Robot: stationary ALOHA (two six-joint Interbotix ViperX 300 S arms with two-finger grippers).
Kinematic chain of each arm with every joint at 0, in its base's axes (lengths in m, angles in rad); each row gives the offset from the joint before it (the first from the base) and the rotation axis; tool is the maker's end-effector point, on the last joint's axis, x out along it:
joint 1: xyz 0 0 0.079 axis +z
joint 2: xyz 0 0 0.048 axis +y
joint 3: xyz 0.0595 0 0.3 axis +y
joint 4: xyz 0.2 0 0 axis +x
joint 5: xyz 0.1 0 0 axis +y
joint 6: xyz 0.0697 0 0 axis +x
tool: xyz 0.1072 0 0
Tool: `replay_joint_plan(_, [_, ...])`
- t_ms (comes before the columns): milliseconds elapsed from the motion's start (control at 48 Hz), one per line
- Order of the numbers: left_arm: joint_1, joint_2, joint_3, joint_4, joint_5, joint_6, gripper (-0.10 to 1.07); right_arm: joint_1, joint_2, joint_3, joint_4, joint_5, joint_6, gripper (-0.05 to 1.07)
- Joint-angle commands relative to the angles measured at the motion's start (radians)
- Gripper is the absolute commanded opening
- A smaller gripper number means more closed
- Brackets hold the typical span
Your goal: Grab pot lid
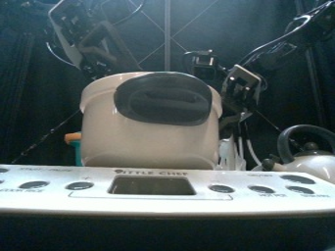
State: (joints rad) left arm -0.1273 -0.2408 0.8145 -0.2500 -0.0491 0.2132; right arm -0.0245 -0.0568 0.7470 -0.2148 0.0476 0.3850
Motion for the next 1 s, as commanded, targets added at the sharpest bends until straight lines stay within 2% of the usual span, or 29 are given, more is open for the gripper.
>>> replay_joint_plan(0, [0.011, -0.032, 0.003, -0.003, -0.015, -0.002, 0.90, 0.029, -0.049, -0.020, 0.005, 0.014, 0.002, 0.77])
replay_joint_plan(167, [0.035, -0.092, 0.060, -0.008, -0.034, -0.003, 0.90, 0.167, -0.198, -0.003, 0.034, 0.270, 0.008, 0.77])
replay_joint_plan(271, [0.052, -0.112, 0.075, -0.018, -0.038, -0.003, 0.90, 0.247, -0.282, 0.014, 0.127, 0.422, 0.008, 0.77])
replay_joint_plan(375, [0.077, -0.129, 0.092, -0.020, -0.049, -0.003, 0.90, 0.314, -0.324, 0.051, 0.225, 0.489, 0.009, 0.77])
replay_joint_plan(458, [0.091, -0.132, 0.104, -0.029, -0.077, -0.003, 0.90, 0.367, -0.330, 0.097, 0.296, 0.499, 0.009, 0.77])
replay_joint_plan(604, [0.104, -0.141, 0.126, -0.048, -0.086, -0.003, 0.90, 0.411, -0.331, 0.141, 0.354, 0.531, 0.012, 0.77])
replay_joint_plan(812, [0.126, -0.161, 0.152, -0.121, -0.106, -0.003, 0.90, 0.426, -0.322, 0.173, 0.331, 0.670, 0.066, 0.77])
replay_joint_plan(875, [0.133, -0.161, 0.158, -0.140, -0.107, -0.003, 0.90, 0.446, -0.322, 0.176, 0.291, 0.704, 0.126, 0.77])
replay_joint_plan(979, [0.133, -0.161, 0.163, -0.146, -0.110, -0.003, 0.90, 0.479, -0.322, 0.190, 0.215, 0.699, 0.252, 0.78])
